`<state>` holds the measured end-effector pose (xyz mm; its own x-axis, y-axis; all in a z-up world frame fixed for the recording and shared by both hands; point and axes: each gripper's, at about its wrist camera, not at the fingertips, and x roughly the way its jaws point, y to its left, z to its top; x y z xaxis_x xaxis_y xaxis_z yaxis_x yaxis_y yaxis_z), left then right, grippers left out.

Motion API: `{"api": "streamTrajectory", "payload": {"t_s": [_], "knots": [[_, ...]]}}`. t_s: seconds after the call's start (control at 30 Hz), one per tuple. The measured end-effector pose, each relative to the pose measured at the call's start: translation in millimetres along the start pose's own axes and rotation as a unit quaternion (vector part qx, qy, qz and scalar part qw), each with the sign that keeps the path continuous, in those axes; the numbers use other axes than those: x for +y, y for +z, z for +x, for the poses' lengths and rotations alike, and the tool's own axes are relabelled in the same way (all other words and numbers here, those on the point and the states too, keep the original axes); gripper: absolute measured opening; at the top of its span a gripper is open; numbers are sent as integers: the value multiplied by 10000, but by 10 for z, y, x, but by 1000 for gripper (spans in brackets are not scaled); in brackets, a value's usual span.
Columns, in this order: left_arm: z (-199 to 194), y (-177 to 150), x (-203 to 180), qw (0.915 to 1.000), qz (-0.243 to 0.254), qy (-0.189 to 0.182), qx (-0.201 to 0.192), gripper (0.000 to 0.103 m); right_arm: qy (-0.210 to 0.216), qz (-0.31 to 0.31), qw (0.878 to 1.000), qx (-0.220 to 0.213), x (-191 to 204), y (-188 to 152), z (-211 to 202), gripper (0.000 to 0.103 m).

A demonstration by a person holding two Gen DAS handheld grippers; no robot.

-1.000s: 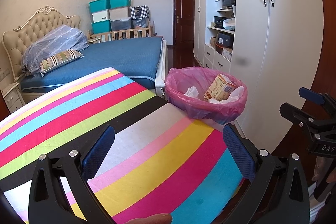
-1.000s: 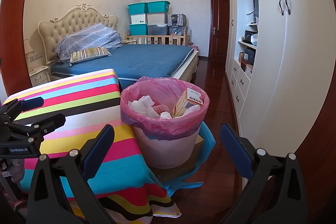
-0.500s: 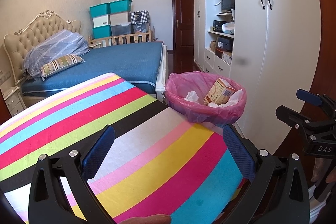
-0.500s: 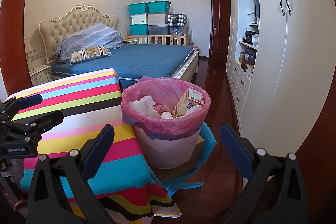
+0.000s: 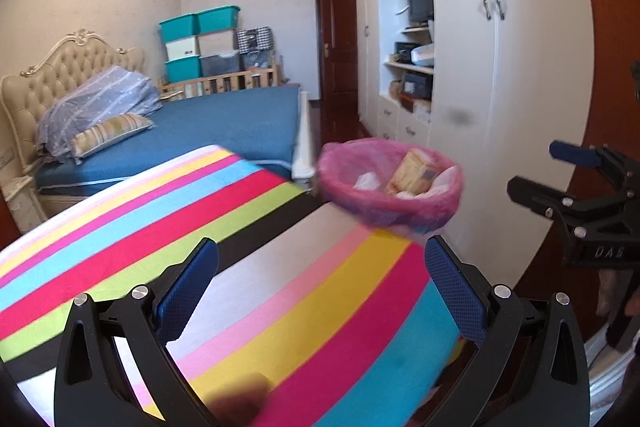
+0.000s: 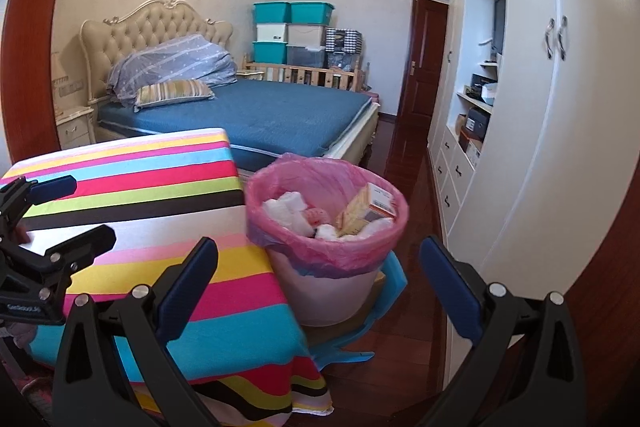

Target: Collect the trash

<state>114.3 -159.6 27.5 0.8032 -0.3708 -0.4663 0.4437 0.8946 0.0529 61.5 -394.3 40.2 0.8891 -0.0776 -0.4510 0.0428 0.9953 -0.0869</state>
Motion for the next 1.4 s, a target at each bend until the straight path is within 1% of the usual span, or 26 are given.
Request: {"api": "streamTrajectory", "payload": {"t_s": [0.03,0.07,0.1,0.17,0.2,0.27,0.3,0.33,0.37,0.4,0.43,0.5,0.53,0.57,0.63,0.67,0.7,0.73,0.77,0.8,0.87,0.97,1.1,1.4], "knots": [[-63,-20,133,9999,-47,160,8,96,154,-31,9999,45,120,20,25,98],[-120,-43,283,9996,-142,242,45,97,274,-88,9996,81,205,40,51,98],[-183,-73,494,9990,-296,320,123,97,486,-264,9984,143,442,67,113,98],[-330,-164,1030,9944,-730,685,331,96,828,-542,9948,257,818,84,220,98],[-411,-231,1335,9900,-984,914,428,96,1216,-759,9889,388,1164,87,321,98],[-579,-394,1961,9789,-1371,1364,659,96,1724,-997,9780,614,1655,90,456,98],[-660,-486,2267,9718,-1519,1632,765,96,2034,-1169,9692,750,1978,83,530,98],[-729,-595,2590,9619,-1622,1978,962,96,2355,-1393,9579,871,2320,70,594,98],[-772,-677,2835,9541,-1668,2218,1123,96,2664,-1639,9447,982,2689,47,650,98],[-820,-775,3095,9465,-1722,2430,1242,96,2855,-1779,9358,1053,2924,32,680,98],[-858,-882,3379,9378,-1807,2624,1380,96,3107,-1952,9226,1188,3253,4,728,98],[-892,-1068,3845,9216,-2033,2869,1642,96,3404,-2211,9026,1436,3799,-46,796,98],[-904,-1169,4100,9130,-2221,2936,1759,96,3504,-2332,8943,1522,4082,-63,812,98],[-908,-1244,4290,9063,-2385,2958,1850,96,3566,-2426,8879,1603,4354,-68,821,98],[-894,-1371,4673,8918,-2744,2996,1990,96,3684,-2468,8791,1749,4738,-50,817,98],[-882,-1419,4831,8860,-2858,3042,2018,96,3748,-2481,8747,1813,4907,-49,809,98],[-867,-1446,4934,8828,-2910,3068,2044,96,3784,-2540,8705,1861,5091,-54,793,98],[-827,-1483,5047,8792,-2954,3087,2111,96,3749,-2644,8693,1841,5273,-62,764,98],[-778,-1513,5134,8765,-2968,3097,2185,97,3697,-2746,8695,1783,5436,-66,736,98],[-756,-1507,5181,8799,-2940,3091,2094,97,3684,-2780,8696,1756,5517,-63,727,98],[-690,-1478,5259,8805,-2922,3083,2104,97,3712,-2728,8702,1746,5670,-60,746,98],[-610,-1472,5349,8815,-2889,3075,2121,97,3706,-2698,8707,1779,5792,-38,812,100],[-592,-1499,5406,8792,-2931,3104,2113,97,3709,-2696,8708,1773,5813,-77,818,100],[-590,-1558,5410,8791,-2936,3106,2107,97,3713,-2693,8709,1768,5763,-120,800,100]]}}
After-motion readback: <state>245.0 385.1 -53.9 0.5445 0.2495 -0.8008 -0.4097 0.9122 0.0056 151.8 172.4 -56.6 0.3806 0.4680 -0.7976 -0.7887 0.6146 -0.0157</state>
